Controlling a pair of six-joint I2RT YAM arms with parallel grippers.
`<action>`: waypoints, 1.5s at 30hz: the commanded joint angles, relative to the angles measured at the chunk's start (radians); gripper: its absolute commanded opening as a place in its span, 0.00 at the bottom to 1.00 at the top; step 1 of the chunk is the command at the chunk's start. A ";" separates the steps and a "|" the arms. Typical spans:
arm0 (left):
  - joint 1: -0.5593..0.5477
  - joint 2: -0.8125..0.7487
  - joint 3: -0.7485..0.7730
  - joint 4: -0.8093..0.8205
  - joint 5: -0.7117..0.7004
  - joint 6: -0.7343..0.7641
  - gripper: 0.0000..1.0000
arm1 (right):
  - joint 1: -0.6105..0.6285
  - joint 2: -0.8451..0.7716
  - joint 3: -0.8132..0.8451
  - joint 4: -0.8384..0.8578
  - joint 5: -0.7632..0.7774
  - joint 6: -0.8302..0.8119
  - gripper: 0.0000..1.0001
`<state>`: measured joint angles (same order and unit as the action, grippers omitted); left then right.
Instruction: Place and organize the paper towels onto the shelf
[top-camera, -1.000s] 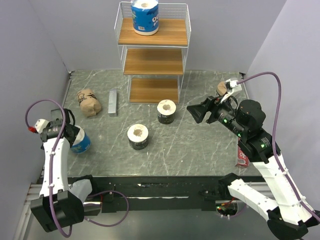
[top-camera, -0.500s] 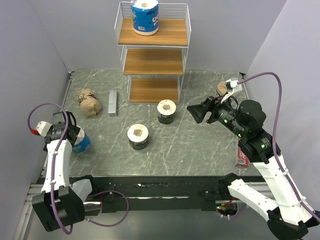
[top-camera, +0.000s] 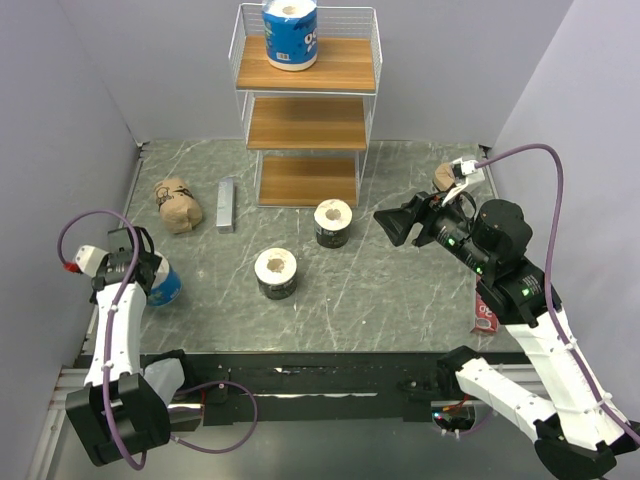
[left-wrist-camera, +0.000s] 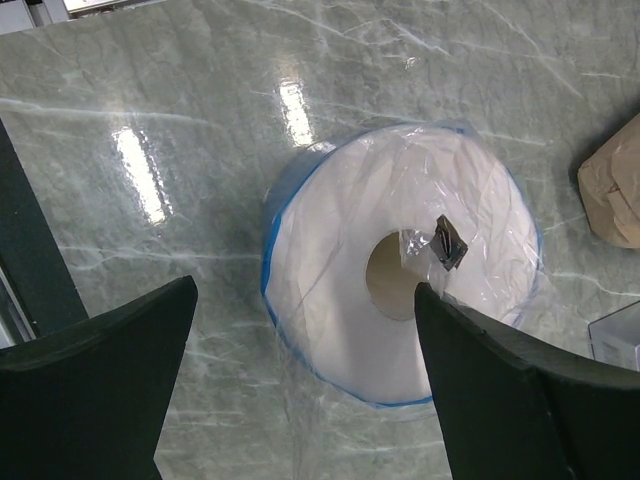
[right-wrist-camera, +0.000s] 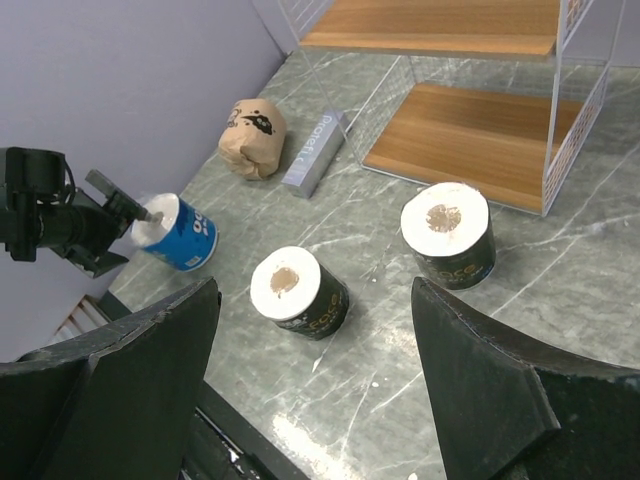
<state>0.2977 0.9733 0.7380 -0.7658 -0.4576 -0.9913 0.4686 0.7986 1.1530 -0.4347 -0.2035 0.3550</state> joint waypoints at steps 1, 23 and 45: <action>0.006 -0.024 -0.014 0.040 0.020 -0.015 0.96 | -0.001 -0.016 -0.001 0.045 0.003 0.010 0.84; 0.008 -0.031 -0.011 0.031 0.092 -0.009 0.49 | -0.001 -0.045 -0.016 0.040 0.006 0.021 0.84; -0.421 -0.070 0.372 0.134 0.470 0.341 0.21 | -0.002 -0.111 -0.056 -0.065 0.148 0.024 0.84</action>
<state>0.0826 0.8642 0.9657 -0.6998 0.0235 -0.6437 0.4686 0.7208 1.1141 -0.4740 -0.1303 0.3740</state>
